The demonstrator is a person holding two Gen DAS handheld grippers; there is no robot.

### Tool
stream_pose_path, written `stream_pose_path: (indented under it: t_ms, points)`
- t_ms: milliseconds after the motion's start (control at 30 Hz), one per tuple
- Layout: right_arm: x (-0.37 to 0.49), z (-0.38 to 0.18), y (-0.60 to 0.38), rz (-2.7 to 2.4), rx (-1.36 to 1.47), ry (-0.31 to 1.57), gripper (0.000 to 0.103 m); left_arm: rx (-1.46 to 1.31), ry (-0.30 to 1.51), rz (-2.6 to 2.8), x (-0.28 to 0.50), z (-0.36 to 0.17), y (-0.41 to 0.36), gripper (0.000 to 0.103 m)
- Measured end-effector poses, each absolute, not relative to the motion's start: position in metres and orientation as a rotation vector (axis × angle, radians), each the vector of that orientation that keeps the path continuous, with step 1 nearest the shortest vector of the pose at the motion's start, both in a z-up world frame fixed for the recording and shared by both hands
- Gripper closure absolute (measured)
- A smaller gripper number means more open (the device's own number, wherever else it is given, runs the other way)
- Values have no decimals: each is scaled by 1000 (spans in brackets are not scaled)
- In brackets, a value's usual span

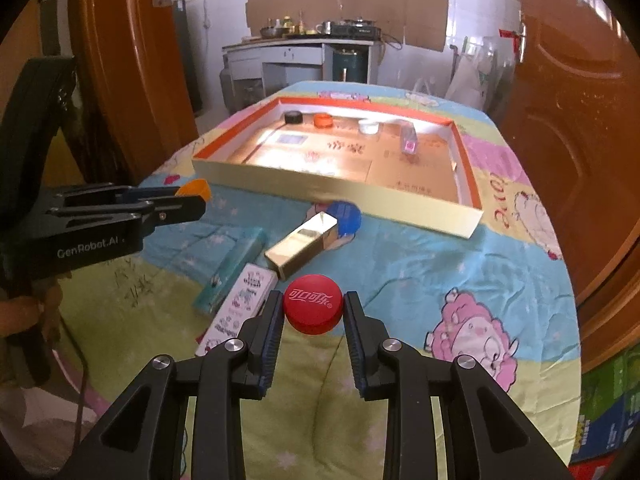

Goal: Organize rigid objects
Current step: 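Carry the orange cap with the left tool while the right tool carries the red cap into the box lid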

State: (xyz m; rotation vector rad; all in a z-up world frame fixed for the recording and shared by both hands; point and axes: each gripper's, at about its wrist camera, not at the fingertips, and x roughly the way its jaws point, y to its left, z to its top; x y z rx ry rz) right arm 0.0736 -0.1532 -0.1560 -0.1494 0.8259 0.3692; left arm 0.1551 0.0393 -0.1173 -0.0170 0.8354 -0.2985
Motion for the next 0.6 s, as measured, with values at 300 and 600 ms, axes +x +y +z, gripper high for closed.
stream_pose_path:
  t_ms: [300,600]
  points:
    - [89,-132,-157,364,-135,770,72,-29,810,-285,160,-101,41,73]
    - [116,-113,-165,352,-105,727,72,-22,798,-279,177,-87,37,73]
